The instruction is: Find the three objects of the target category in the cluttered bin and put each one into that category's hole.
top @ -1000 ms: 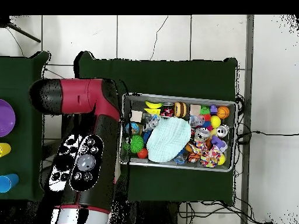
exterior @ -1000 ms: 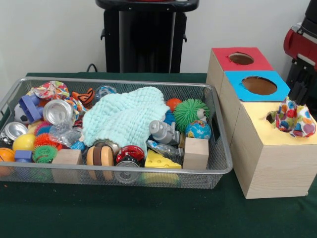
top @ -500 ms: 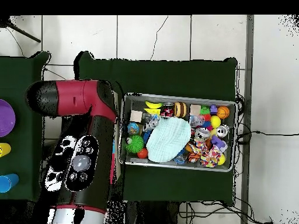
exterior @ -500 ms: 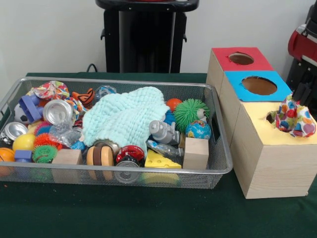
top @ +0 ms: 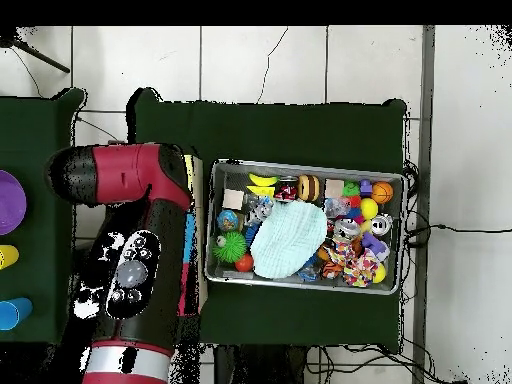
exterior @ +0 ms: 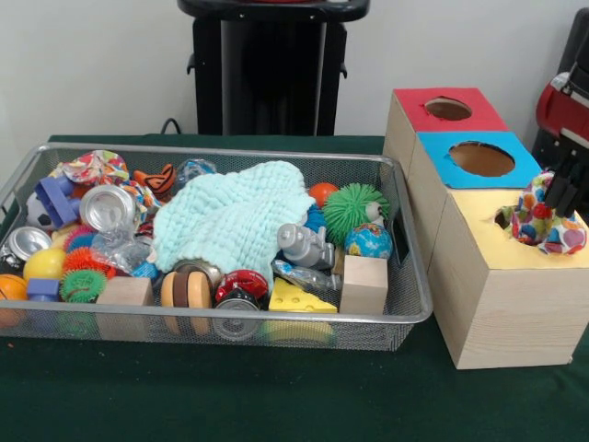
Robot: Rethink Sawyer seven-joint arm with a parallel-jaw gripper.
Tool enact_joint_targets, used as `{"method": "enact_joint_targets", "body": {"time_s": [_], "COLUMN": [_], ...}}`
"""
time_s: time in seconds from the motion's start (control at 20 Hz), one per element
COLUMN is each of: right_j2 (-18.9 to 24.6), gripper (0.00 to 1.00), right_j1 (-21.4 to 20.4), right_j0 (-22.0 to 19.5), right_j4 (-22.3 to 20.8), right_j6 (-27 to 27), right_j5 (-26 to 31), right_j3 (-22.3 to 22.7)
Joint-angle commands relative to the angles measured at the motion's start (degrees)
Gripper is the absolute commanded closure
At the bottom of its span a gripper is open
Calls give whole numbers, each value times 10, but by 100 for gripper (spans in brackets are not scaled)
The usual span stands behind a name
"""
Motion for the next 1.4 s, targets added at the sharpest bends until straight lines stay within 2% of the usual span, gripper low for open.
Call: {"method": "enact_joint_targets", "body": {"time_s": [0.05,0.4,0.6,0.85,1.15,1.4], "right_j2": [25,30,56,90,129,141], "gripper": [100,100,100,100,100,100], "right_j1": [48,67,79,106,145,172], "right_j0": [-1,-16,-50,-91,-121,-118], "right_j4": [-13,-28,-50,-100,-141,-143], "right_j6": [76,42,-17,-85,-88,-25], "right_j5": [-46,-97,-164,-247,-301,-346], "right_j3": [52,54,68,66,49,41]}}
